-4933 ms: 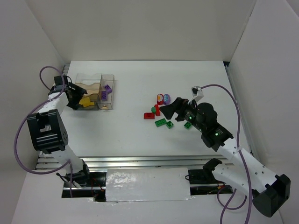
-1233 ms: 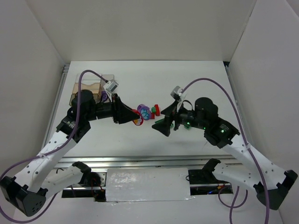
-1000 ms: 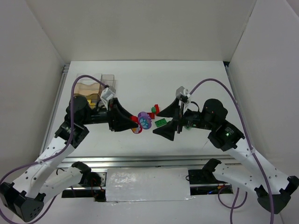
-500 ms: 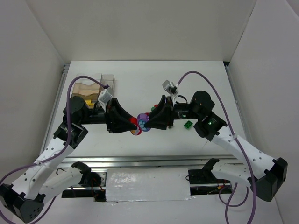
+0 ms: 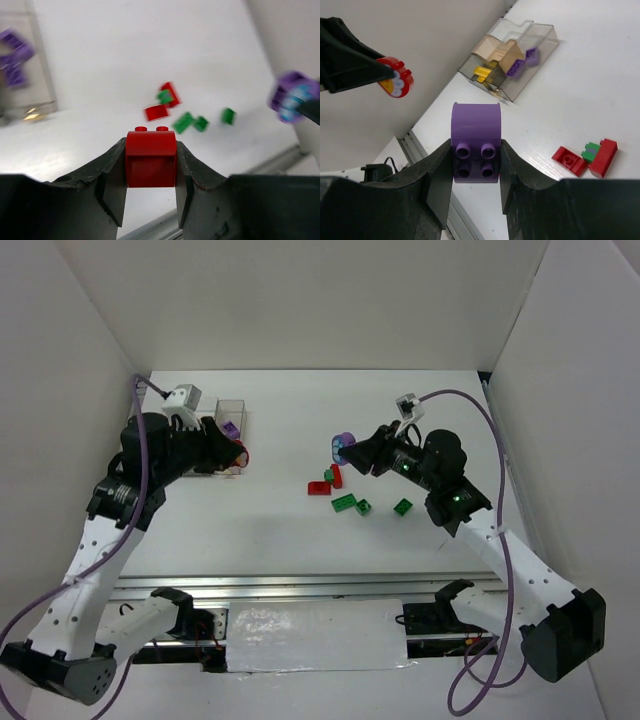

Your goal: Sort the legos into containers by color

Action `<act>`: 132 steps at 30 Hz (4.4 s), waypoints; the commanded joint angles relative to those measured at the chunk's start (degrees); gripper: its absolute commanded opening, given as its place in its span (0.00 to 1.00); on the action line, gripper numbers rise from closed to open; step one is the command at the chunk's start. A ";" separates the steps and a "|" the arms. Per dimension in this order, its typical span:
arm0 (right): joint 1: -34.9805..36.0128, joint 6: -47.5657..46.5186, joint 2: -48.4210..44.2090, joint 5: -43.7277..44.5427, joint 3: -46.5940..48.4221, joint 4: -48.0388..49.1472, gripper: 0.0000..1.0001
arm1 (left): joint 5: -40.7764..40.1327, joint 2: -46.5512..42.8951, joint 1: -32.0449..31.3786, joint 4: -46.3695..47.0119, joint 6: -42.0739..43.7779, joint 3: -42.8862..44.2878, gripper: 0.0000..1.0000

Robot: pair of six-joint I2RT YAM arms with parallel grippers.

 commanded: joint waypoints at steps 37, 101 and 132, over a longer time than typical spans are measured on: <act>3.75 1.24 -4.57 -0.29 1.40 -9.43 0.00 | -30.59 56.24 24.65 9.27 -24.45 22.87 0.91; 12.37 -3.77 43.33 35.23 32.44 -32.80 0.95 | -5.10 -7.22 22.01 -1.99 1.04 -15.72 0.99; 7.80 -5.09 51.71 41.01 31.91 -28.84 0.00 | -3.71 -3.62 19.81 -1.72 1.13 -15.28 1.00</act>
